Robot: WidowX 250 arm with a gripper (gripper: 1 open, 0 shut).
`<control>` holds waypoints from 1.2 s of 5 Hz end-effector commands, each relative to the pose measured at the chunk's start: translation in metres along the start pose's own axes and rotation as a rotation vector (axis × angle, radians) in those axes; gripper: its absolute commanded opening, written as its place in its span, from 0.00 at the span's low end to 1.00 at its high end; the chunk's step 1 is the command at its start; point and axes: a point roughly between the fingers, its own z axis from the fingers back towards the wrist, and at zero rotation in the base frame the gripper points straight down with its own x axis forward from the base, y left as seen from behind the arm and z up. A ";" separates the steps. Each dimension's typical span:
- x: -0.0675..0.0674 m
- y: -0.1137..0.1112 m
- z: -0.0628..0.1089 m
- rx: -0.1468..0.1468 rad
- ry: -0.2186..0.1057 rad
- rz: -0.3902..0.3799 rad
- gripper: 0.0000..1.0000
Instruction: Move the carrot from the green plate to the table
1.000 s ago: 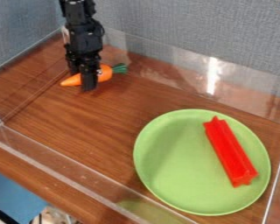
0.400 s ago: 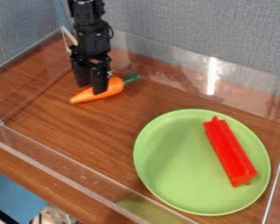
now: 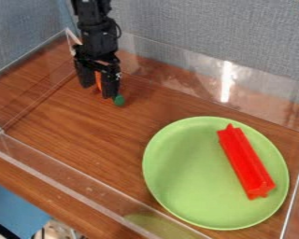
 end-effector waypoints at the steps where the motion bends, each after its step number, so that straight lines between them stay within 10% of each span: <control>1: 0.004 -0.002 0.015 0.026 -0.039 -0.028 0.00; 3: 0.000 -0.023 0.038 0.048 -0.089 0.164 0.00; 4: -0.008 -0.026 0.065 0.070 -0.130 0.164 0.00; 6: -0.040 -0.028 0.064 0.054 -0.130 0.181 0.00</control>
